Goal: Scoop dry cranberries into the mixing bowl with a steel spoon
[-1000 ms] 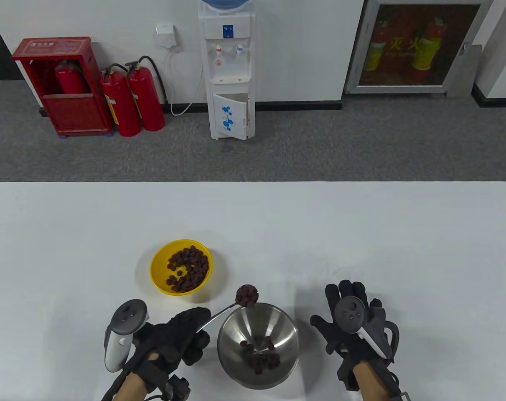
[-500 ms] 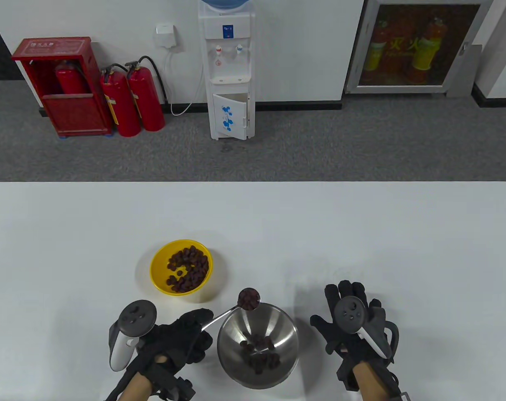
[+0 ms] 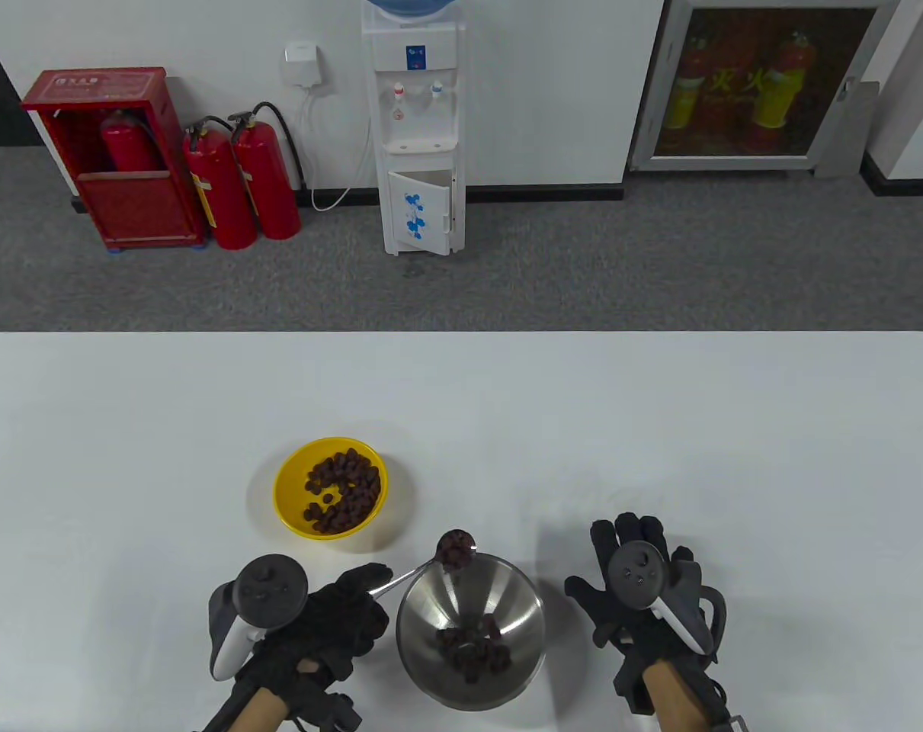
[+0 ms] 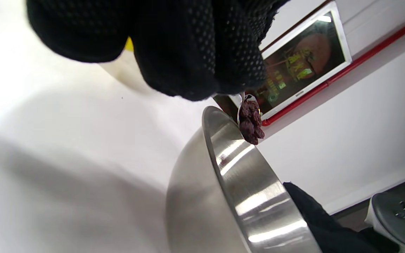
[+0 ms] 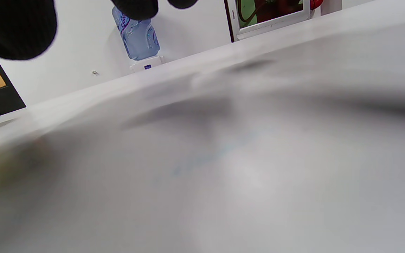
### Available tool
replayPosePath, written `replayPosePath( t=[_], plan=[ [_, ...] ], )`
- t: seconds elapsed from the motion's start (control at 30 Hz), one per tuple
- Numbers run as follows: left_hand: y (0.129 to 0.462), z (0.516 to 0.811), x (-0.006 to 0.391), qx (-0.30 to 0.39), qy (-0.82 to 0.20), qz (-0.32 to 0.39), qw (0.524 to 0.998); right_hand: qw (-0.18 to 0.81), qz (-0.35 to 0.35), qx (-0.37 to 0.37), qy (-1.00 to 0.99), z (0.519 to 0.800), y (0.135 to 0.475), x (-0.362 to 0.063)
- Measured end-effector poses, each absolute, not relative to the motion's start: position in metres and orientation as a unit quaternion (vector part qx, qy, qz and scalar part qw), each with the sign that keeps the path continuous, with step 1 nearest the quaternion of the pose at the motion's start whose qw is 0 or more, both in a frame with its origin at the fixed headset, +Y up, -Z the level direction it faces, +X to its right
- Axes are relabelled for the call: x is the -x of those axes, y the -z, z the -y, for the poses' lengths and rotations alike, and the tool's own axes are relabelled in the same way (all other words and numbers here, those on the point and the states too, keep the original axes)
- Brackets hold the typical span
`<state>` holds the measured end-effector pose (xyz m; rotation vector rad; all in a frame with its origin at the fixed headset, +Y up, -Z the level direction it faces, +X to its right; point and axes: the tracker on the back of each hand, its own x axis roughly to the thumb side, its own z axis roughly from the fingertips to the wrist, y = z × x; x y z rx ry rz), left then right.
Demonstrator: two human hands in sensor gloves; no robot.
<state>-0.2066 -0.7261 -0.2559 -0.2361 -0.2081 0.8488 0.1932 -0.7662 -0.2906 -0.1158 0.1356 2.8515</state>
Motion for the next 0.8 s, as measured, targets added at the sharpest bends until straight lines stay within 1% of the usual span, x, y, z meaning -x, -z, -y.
replayPosePath(
  t=[0.13,0.23,0.5,0.8],
  plan=[
    [0.254,0.723,0.204,0.095,-0.391,0.108,0.909,0.146,-0.047,0.041,-0.987,0.766,0.291,-0.193],
    [0.253,0.721,0.203,0.062,-0.362,0.110,0.924,0.145,-0.048,0.041,-0.987,0.766,0.291,-0.193],
    [0.249,0.713,0.200,-0.032,-0.295,0.170,0.940,0.146,-0.051,0.041,-0.987,0.767,0.291,-0.193],
    [0.252,0.715,0.206,-0.035,-0.312,0.147,0.938,0.147,-0.052,0.042,-0.987,0.767,0.290,-0.194]
  ],
)
